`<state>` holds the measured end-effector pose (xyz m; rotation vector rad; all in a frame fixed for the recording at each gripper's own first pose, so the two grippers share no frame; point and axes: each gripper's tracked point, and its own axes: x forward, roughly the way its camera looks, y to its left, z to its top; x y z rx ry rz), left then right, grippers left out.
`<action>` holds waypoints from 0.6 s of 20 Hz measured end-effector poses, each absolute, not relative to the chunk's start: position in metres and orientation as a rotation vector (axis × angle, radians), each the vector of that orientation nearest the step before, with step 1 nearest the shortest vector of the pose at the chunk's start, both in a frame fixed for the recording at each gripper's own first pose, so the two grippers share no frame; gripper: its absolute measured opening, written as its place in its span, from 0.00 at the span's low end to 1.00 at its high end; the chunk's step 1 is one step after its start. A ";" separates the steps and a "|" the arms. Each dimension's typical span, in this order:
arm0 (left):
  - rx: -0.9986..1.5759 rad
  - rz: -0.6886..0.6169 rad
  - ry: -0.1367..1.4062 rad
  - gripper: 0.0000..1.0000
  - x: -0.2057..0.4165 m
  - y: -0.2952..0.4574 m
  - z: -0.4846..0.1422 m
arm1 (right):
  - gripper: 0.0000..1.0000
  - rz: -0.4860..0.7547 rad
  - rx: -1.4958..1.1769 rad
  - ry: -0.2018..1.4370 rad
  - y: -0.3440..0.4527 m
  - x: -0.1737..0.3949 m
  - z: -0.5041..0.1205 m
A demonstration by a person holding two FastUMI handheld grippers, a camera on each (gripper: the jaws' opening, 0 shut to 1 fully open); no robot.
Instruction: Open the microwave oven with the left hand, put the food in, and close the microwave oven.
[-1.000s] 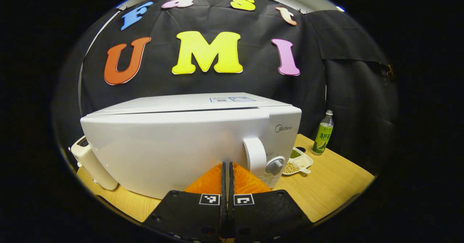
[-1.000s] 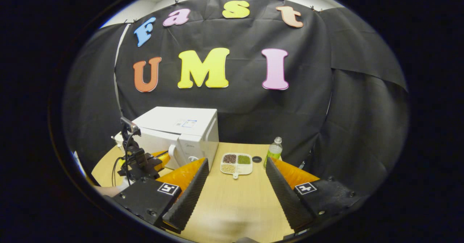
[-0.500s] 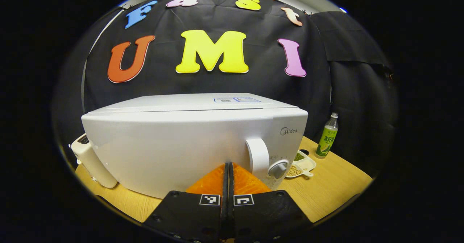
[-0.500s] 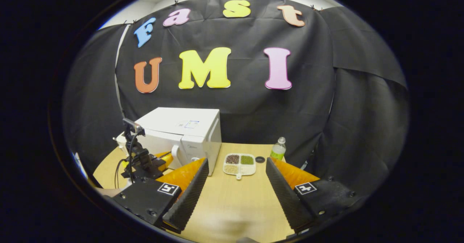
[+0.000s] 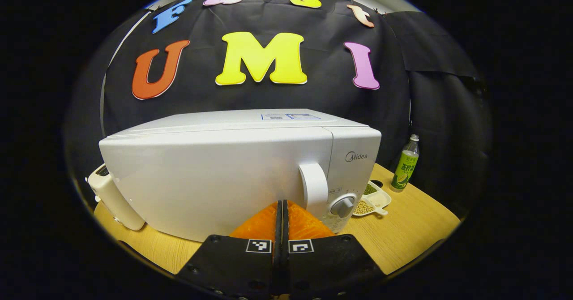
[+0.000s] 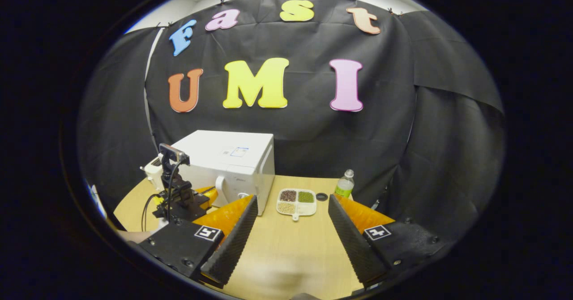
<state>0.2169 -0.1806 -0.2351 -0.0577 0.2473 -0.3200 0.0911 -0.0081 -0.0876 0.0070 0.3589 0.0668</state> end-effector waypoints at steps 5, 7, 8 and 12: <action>0.063 -0.230 0.186 0.65 0.212 -0.142 -0.222 | 0.92 0.070 0.027 0.353 -0.004 0.087 -0.086; 0.046 -0.230 0.195 0.97 0.203 -0.132 -0.223 | 0.92 0.071 0.026 0.354 -0.002 0.084 -0.087; 0.044 -0.218 0.201 0.96 0.199 -0.125 -0.222 | 1.00 0.069 0.019 0.354 -0.002 0.083 -0.089; 0.006 -0.190 0.208 0.97 0.175 -0.111 -0.209 | 1.00 0.082 0.013 0.350 0.007 0.077 -0.090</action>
